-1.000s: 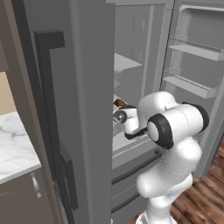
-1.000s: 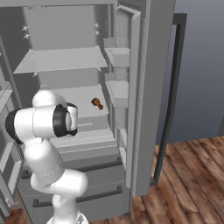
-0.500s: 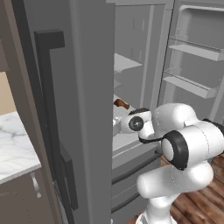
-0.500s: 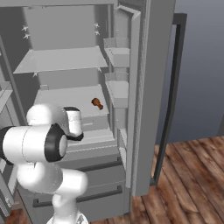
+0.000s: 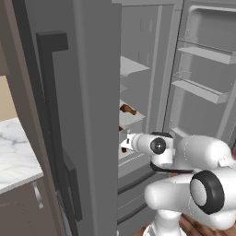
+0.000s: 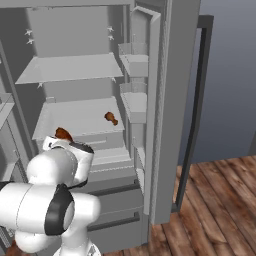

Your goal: Gather the carrot and cucumber from the fridge and place them on a tray on the dining counter. Then gather the chicken drumsticks from the fridge and place them on the other tray.

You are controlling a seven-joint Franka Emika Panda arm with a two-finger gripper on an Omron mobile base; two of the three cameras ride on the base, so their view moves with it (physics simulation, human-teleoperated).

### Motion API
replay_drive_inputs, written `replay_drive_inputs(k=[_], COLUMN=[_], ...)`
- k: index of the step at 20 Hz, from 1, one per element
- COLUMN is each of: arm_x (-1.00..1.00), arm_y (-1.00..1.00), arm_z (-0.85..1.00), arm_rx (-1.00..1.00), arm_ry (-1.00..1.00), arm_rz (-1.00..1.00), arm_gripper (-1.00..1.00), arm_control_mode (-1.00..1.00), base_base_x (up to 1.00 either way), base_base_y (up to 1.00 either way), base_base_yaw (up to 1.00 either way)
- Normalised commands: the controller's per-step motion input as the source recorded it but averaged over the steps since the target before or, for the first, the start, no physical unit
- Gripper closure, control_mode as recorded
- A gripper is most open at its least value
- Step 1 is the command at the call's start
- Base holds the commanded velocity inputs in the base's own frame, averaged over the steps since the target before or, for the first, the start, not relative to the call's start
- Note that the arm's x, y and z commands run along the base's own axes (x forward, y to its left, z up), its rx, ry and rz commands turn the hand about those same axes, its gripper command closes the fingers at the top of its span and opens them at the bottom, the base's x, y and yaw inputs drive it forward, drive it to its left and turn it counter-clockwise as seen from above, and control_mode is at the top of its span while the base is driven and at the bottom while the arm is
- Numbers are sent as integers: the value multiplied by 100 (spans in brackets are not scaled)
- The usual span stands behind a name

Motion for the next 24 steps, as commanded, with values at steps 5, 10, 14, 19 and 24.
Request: replay_drive_inputs(k=[5,10,14,19,24], arm_x=[-20,-15,-21,-48,-62], arm_y=[-6,-6,0,0,0], arm_z=[91,91,100,100,96], arm_rx=[0,-4,-10,-7,-7], arm_ry=[28,31,22,0,-4], arm_rz=[-5,-6,-3,0,0], arm_gripper=[100,100,100,100,100], arm_control_mode=[-100,-100,-100,-100,-100], base_base_x=[0,0,0,0,0], base_base_y=[0,0,0,0,0], base_base_yaw=[0,0,0,0,0])
